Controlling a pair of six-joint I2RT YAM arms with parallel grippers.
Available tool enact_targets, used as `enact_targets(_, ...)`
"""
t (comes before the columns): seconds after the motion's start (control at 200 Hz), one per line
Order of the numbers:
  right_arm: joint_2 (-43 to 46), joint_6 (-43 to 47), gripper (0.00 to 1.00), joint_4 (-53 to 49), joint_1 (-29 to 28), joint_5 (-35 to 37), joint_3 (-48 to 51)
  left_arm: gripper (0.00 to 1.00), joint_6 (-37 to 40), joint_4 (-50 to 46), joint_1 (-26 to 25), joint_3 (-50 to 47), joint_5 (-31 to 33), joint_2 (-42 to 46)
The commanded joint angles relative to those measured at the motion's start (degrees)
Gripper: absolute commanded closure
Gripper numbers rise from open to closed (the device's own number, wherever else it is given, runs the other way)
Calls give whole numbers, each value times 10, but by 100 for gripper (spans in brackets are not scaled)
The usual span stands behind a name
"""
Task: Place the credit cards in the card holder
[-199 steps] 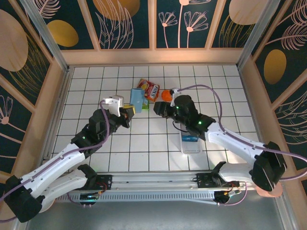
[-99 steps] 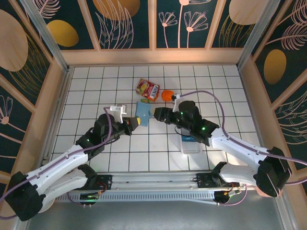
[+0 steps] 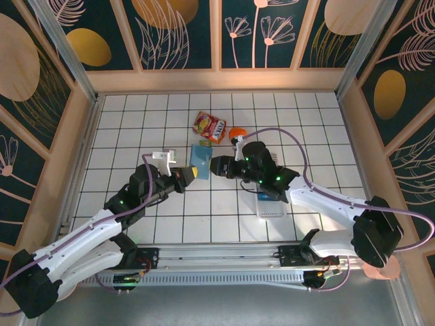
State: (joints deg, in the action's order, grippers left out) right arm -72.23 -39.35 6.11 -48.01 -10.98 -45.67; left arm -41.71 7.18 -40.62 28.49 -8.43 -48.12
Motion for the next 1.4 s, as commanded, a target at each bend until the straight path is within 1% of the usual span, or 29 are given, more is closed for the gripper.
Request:
enact_targets(0.0,-5,8,52,1,-4,17,-9,100,-5,30,-2,-3,-11,5)
enact_targets(0.07,-4,6,57,1,-4,24,-6,100,-7,30,-2,-2,-11,2)
enact_targets(0.115,-5,5,65,3,-4,25,-3,100,-13,34,-2,-3,-11,0)
enact_targets(0.135,-5,6,67,4,-5,25,-3,100,-18,38,-2,-6,-13,-1)
enact_targets(0.15,-6,6,70,4,-4,24,-3,100,-23,44,-2,-8,-17,-1)
enact_targets(0.16,-7,7,75,4,-4,23,-3,100,-26,48,-2,-11,-21,-2)
enact_targets(0.175,-7,8,77,5,-4,21,-3,100,-28,56,-2,-13,-28,-4)
enact_targets(0.185,-8,9,81,5,-5,20,-3,100,-30,60,-2,-14,-32,-5)
enact_targets(0.23,-11,9,92,3,-4,15,-3,100,-37,70,-2,-18,-50,-12)
enact_targets(0.235,-11,9,92,3,-4,15,-3,100,-38,70,-2,-17,-51,-13)
enact_targets(0.255,-11,9,99,2,-4,14,-2,100,-41,69,-2,-19,-53,-16)
enact_targets(0.265,-11,9,100,2,-4,14,-2,100,-43,69,-2,-19,-55,-18)
enact_targets(0.375,-6,5,100,4,-5,15,15,100,-52,65,-2,-32,-46,-24)
enact_targets(0.51,-8,-4,100,16,-5,10,50,100,-74,38,-2,-49,-9,-47)
enact_targets(0.606,-35,-4,100,20,-5,-10,65,100,-92,45,-2,-58,-36,-97)
enact_targets(0.691,-72,-3,100,28,-5,-32,72,100,-119,96,-2,-77,-81,-140)
enact_targets(0.771,-97,-10,100,49,-5,-39,84,100,-140,122,-2,-97,-74,-160)
enact_targets(0.846,-111,-16,100,65,-5,-46,93,88,-145,109,-2,-104,-47,-168)
enact_targets(0.931,-121,-17,100,75,-5,-54,95,66,-147,103,-2,-109,-28,-180)
enact_targets(1.031,-129,-18,100,78,-5,-63,97,46,-142,90,-2,-106,-14,-203)
enact_targets(1.146,-125,-20,100,77,-7,-68,95,32,-129,45,-2,-90,29,-215)
enact_targets(1.271,-112,-20,100,75,-13,-73,90,24,-113,6,-2,-70,67,-209)
enact_targets(1.396,-93,-24,100,80,-19,-73,88,15,-105,-3,-2,-57,74,-195)
